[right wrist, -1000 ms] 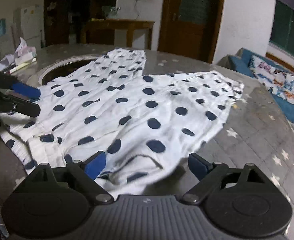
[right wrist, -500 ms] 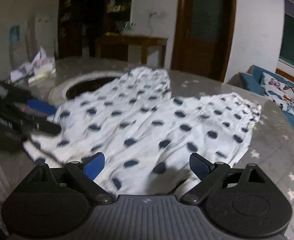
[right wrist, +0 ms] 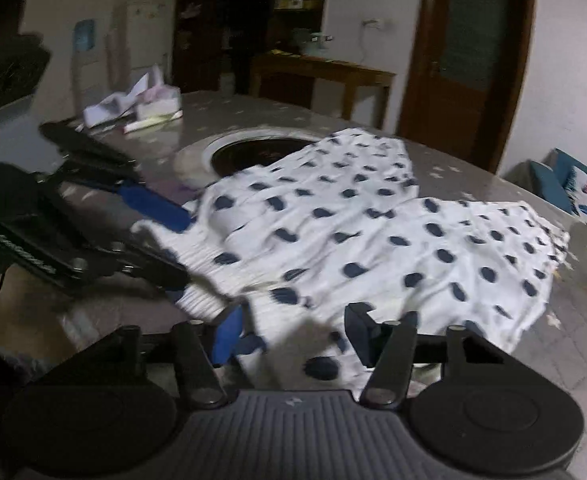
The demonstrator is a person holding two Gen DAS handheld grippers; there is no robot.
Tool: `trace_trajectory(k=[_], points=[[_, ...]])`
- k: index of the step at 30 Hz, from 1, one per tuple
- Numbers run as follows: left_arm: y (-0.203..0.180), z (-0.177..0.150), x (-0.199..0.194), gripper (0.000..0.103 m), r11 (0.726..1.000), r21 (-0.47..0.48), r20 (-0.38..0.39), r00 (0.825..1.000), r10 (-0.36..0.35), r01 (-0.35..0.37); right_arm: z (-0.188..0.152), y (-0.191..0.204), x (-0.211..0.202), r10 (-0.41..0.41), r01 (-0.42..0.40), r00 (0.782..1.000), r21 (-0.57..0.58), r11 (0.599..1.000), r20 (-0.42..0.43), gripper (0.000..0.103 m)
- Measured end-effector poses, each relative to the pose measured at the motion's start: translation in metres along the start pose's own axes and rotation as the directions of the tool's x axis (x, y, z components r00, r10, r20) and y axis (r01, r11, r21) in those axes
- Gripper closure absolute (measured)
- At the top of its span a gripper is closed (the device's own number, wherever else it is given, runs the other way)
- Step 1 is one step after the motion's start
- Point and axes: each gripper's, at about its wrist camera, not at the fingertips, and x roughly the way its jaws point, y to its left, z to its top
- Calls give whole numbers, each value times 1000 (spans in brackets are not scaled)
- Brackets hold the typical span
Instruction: Fold clothes
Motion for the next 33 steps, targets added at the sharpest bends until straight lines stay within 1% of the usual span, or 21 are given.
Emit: trace_trajectory(k=[1, 2, 4, 5, 6, 7, 8, 9, 11, 12, 13, 14, 16, 19, 21, 22, 24, 27, 28, 30, 33], points=[[-2, -1, 2, 54, 1000, 18, -4, 1000, 7, -7, -1, 3, 3, 5, -5, 1000, -12, 1000, -8, 56], [-3, -2, 4, 55, 999, 35, -6, 1000, 13, -13, -2, 5, 5, 7, -7, 1000, -20, 1000, -11, 60], [-5, -3, 7, 59, 998, 65, -10, 1000, 26, -25, -1, 6, 6, 2, -3, 1000, -14, 1000, -9, 64], [-6, -3, 9, 60, 997, 74, -9, 1000, 28, -28, -1, 7, 7, 0, 0, 1000, -10, 1000, -7, 71], [-6, -3, 9, 62, 996, 80, -8, 1000, 26, -26, 0, 5, 7, -5, 4, 1000, -4, 1000, -9, 75], [-6, -3, 10, 63, 996, 83, -9, 1000, 24, -24, 0, 4, 8, -10, 10, 1000, 3, 1000, -12, 76], [-7, -3, 11, 64, 996, 87, -8, 1000, 26, -25, 0, 2, 8, -6, 6, 1000, 9, 1000, -12, 81], [-8, -3, 12, 69, 995, 92, -7, 1000, 27, -26, 0, 1, 7, -2, 2, 1000, 12, 1000, -8, 87], [-8, -2, 13, 78, 995, 96, -5, 1000, 20, -19, 0, 1, 4, -1, 1, 1000, 11, 1000, 2, 91], [-8, -1, 12, 88, 995, 95, -3, 1000, 10, -10, 1, 2, 3, -4, 4, 1000, 12, 1000, 8, 94], [-8, 0, 11, 94, 996, 94, 0, 1000, 2, -2, 2, 1, 1, -5, 4, 1000, 16, 1000, 15, 96], [-9, 1, 10, 95, 996, 92, 4, 1000, 0, 0, 3, 1, -1, -4, 4, 1000, 20, 1000, 23, 98], [-9, 4, 5, 98, 996, 84, 15, 1000, -9, 8, 6, 0, -10, -6, 5, 999, 22, 1000, 45, 99], [-8, 10, -10, 99, 997, 64, 52, 998, -37, 34, 12, 2, -25, -12, 11, 997, 3, 1000, 73, 99], [-9, 13, -20, 99, 996, 69, 73, 995, -62, 57, 14, 4, -37, -12, 14, 996, -15, 1000, 86, 99], [-9, 13, -22, 99, 995, 75, 70, 995, -75, 70, 12, 5, -38, -11, 14, 997, -32, 999, 75, 99], [-10, 8, -18, 99, 992, 93, 35, 995, -90, 87, 6, 9, -37, -7, 10, 999, -64, 998, 39, 99], [-14, -2, -8, 99, 987, 110, -34, 993, -112, 115, -9, 18, -25, 16, -20, 999, -117, 993, -34, 99], [-13, -5, -6, 99, 986, 111, -49, 991, -122, 127, -13, 22, -23, 15, -21, 999, -147, 989, -45, 99], [-12, -7, -6, 99, 983, 119, -53, 990, -134, 139, -15, 26, -23, 8, -16, 999, -183, 983, -43, 98], [-9, -5, -7, 98, 978, 120, -64, 984, -166, 173, -12, 18, -27, 55, -62, 997, -133, 989, -57, 96]])
